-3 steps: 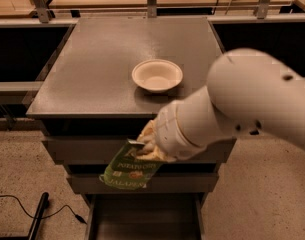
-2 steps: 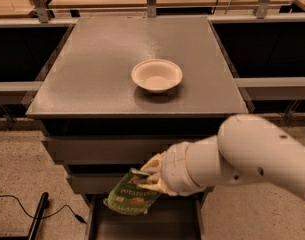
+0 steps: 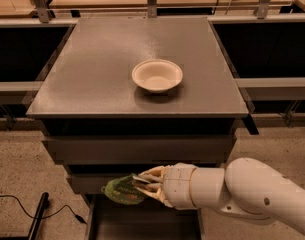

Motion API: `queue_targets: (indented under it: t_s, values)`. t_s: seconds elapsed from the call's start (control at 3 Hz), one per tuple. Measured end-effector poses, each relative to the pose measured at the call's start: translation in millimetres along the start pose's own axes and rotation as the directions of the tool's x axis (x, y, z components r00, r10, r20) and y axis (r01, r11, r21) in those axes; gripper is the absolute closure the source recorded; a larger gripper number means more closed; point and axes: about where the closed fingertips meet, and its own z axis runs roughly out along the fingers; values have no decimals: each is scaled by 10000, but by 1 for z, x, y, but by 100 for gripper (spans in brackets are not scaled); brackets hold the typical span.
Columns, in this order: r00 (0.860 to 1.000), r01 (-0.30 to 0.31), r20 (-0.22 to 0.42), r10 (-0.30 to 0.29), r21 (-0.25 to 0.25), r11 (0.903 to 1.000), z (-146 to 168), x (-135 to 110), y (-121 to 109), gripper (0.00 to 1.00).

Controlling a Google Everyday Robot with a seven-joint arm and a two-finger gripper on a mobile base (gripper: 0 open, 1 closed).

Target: Place green jalapeno chip bag into bottom drawer

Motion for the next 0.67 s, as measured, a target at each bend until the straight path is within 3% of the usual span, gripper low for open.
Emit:
queue_targets:
  t_s: [0.33,0.67]
  values:
    - [9979,-635,120,632,283,9976,11,31,-1,100]
    - [9940,-1067,346,1036,1030,9889,25,88,0,100]
